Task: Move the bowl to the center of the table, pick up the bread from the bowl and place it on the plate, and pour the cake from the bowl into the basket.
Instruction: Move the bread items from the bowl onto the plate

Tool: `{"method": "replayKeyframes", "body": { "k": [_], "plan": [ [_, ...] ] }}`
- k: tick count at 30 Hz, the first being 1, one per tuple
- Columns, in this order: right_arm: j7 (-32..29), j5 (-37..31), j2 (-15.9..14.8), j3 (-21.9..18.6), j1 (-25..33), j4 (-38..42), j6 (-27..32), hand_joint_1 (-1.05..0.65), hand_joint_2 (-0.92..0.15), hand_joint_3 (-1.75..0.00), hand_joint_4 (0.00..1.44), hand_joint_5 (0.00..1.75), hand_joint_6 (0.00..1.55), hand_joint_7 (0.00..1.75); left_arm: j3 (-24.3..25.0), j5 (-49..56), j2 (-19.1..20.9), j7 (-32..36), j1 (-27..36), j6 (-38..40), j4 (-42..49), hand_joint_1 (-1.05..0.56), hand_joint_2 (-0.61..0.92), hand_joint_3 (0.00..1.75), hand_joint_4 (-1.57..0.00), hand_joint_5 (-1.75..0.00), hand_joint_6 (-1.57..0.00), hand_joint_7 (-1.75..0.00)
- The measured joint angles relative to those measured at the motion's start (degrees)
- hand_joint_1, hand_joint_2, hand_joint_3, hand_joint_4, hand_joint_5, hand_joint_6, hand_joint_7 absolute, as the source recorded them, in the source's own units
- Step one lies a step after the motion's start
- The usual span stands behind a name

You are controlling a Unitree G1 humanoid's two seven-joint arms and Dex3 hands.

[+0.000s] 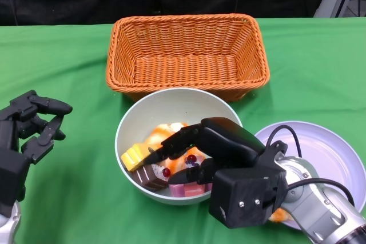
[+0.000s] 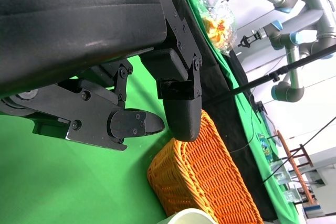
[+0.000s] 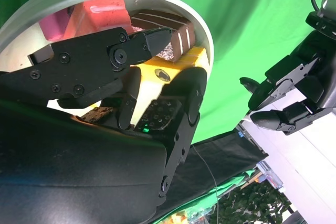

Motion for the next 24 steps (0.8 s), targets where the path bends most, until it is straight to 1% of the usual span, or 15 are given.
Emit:
{"method": "replayKeyframes", "body": {
  "k": [1,4,10,14,17,22,24],
  "plan": [
    [0.0,-0.2,0.0,0.0,0.0,-0.1,0.0,-0.16,-0.88,0.00,0.59,0.23,0.65,0.00,0.0,0.0,0.0,0.0,0.0,0.0,0.1,-0.10,0.92,0.37,-0.81,-1.35,-0.84,-0.98],
    [0.0,-0.9,-0.1,0.2,0.0,-0.7,0.2,-0.21,-0.87,0.00,0.51,0.13,0.54,0.00,0.0,0.0,0.0,0.0,-0.1,0.0,0.3,-0.10,0.92,0.37,-0.81,-1.35,-0.83,-0.98],
    [0.2,-1.6,-0.2,0.3,0.1,-1.7,1.2,-0.31,-0.86,0.00,0.46,0.07,0.41,0.00,0.0,0.0,0.0,0.0,-0.5,0.0,0.8,-0.10,0.92,0.37,-0.81,-1.35,-0.83,-0.98],
    [1.0,-1.6,-0.2,0.3,0.2,-2.5,2.3,-0.36,-0.86,0.00,0.46,0.05,0.37,0.00,0.0,0.0,0.0,0.0,-0.7,0.0,0.8,-0.10,0.92,0.37,-0.81,-1.35,-0.83,-0.98],
    [1.8,-1.5,-0.1,0.3,0.2,-3.6,3.7,-0.38,-0.87,-0.01,0.46,0.04,0.38,0.00,0.0,0.0,0.0,-0.1,-0.7,0.0,0.8,-0.10,0.92,0.37,-0.81,-1.36,-0.82,-0.98],
    [4.7,0.1,0.1,0.2,0.3,-5.7,7.6,-0.41,-0.90,-0.01,0.47,0.03,0.37,0.00,0.0,-0.1,0.0,-0.3,-0.7,0.5,0.6,-0.10,0.92,0.37,-0.80,-1.36,-0.82,-0.98],
    [6.9,1.9,0.2,-0.1,0.3,-7.2,9.9,-0.42,-0.91,-0.01,0.46,0.03,0.36,0.00,0.0,-0.1,0.0,-0.4,-0.7,0.5,0.6,-0.09,0.92,0.37,-0.80,-1.37,-0.82,-0.99]
  ]
}}
